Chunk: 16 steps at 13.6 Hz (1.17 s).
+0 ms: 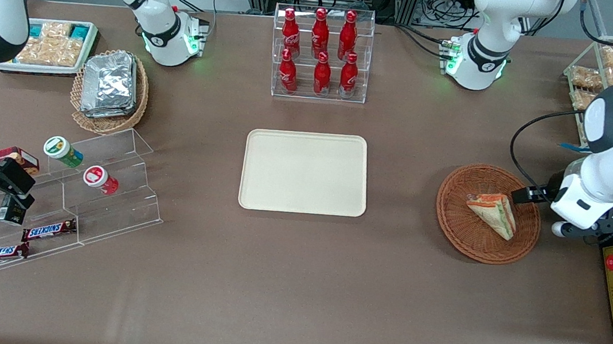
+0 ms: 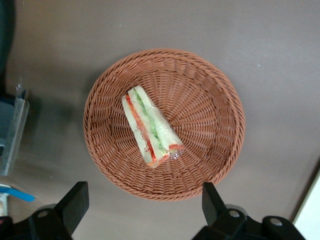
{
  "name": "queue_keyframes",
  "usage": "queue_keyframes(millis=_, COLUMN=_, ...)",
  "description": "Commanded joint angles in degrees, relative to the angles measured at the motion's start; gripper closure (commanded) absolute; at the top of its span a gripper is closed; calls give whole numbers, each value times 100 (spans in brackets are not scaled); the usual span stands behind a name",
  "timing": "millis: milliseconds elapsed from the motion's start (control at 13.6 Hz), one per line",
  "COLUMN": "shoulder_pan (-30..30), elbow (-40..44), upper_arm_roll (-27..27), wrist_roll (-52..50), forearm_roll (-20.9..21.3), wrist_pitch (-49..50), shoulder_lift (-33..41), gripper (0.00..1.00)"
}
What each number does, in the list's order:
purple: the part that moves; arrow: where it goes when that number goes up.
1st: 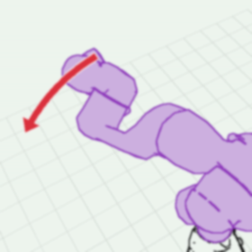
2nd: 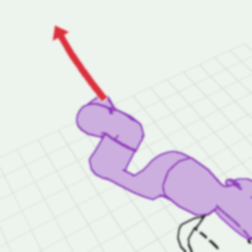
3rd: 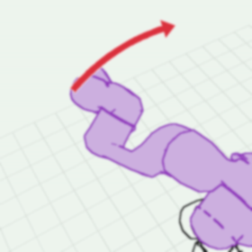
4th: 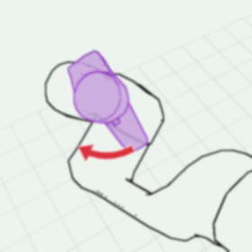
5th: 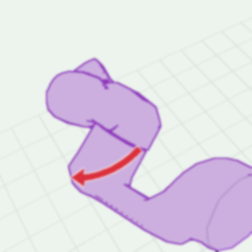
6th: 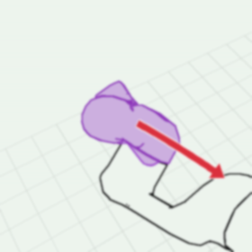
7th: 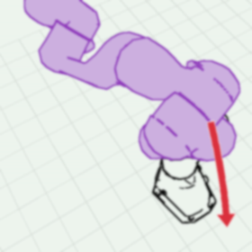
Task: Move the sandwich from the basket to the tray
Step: 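Lower the open left gripper around the sandwich's upright edge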
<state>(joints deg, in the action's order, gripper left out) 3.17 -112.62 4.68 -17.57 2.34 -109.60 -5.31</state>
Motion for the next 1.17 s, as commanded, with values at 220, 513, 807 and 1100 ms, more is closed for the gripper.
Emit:
queue_keyframes(millis=220, shoulder_pan=8, elbow=-1182, upper_arm_roll=15, wrist_roll=-1405, forearm_roll=126, wrist_pitch=-1115, shoulder_lift=285, gripper=0)
queue_keyframes(millis=513, shoulder_pan=-1, elbow=-1323, upper_arm_roll=15, wrist_roll=-2196, forearm_roll=162, wrist_pitch=-1494, shoulder_lift=75, gripper=0)
queue_keyframes(millis=807, shoulder_pan=-1, elbow=-1332, upper_arm_roll=15, wrist_roll=-2855, forearm_roll=170, wrist_pitch=-1792, shoulder_lift=-232, gripper=0)
queue_keyframes(millis=1100, shoulder_pan=-10, elbow=-1376, upper_arm_roll=15, wrist_roll=-3304, forearm_roll=284, wrist_pitch=-2179, shoulder_lift=-549, gripper=0)
